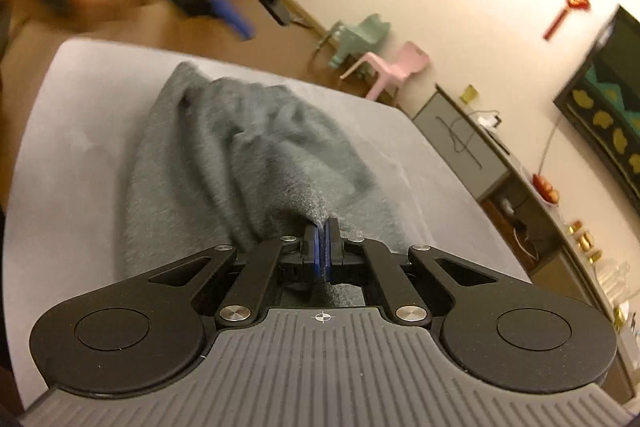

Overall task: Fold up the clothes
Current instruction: 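Grasp the sweatpants fabric with the right gripper while the left gripper holds the waistband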

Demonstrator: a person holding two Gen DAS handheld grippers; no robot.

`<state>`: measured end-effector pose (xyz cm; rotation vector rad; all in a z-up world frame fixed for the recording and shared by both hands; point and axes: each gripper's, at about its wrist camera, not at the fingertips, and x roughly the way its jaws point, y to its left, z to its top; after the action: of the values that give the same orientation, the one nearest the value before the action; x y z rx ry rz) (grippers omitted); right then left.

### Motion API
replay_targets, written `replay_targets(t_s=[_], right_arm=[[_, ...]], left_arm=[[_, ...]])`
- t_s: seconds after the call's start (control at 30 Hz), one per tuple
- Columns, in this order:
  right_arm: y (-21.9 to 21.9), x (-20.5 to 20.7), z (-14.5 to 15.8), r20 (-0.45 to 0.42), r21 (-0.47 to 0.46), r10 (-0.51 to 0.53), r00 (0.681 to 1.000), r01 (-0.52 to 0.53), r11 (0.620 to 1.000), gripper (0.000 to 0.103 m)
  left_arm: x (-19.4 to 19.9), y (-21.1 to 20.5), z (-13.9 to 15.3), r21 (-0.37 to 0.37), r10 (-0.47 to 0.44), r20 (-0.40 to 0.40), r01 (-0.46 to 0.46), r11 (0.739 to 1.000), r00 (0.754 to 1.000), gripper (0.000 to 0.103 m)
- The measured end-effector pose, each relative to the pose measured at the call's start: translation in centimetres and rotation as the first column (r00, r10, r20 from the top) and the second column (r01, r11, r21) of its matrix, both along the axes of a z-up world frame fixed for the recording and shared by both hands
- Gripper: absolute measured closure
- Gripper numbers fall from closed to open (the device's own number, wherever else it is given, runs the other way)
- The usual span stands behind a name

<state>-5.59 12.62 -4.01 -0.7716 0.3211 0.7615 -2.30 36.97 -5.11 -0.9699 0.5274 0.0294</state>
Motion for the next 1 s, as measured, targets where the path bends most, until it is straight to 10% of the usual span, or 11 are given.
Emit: replay_targets(t_s=[0.17,0.4,0.7,0.77,0.8,0.83,0.93,1.0], right_arm=[[-1.1,2.0,2.6,-0.023,0.077,-0.071,0.997,0.072,0.994,0.103],[-3.6,1.6,4.7,-0.081,0.192,-0.120,0.989,0.134,0.972,0.103],[-4.9,3.7,4.5,-0.177,0.241,-0.167,0.970,0.207,0.948,0.103],[-4.9,3.3,4.7,-0.191,0.268,-0.131,0.973,0.181,0.946,0.103],[-4.9,2.9,4.8,-0.202,0.285,-0.111,0.973,0.167,0.944,0.103],[-5.0,2.5,4.9,-0.212,0.303,-0.090,0.973,0.153,0.941,0.103],[-5.3,1.3,4.7,-0.254,0.329,-0.067,0.965,0.151,0.932,0.103],[-6.1,-0.2,4.2,-0.276,0.335,-0.086,0.957,0.180,0.925,0.095]], left_arm=[[1.5,-4.1,-2.2,-0.117,-0.238,-0.072,0.229,0.966,0.968,0.038],[4.6,-5.9,-4.5,-0.199,-0.290,-0.176,0.254,0.946,0.941,0.036],[4.1,-5.7,-5.7,-0.328,-0.299,-0.113,0.249,0.911,0.947,0.029],[4.9,-5.9,-6.1,-0.315,-0.302,-0.152,0.243,0.917,0.941,0.035],[5.4,-6.0,-6.1,-0.294,-0.297,-0.163,0.241,0.925,0.941,0.053],[5.8,-6.1,-6.1,-0.269,-0.293,-0.171,0.241,0.933,0.941,0.092],[6.5,-6.7,-3.1,-0.079,-0.262,-0.100,0.255,0.964,0.960,0.098],[3.9,-5.5,0.9,-0.010,-0.185,0.119,0.187,0.982,0.976,0.099]])
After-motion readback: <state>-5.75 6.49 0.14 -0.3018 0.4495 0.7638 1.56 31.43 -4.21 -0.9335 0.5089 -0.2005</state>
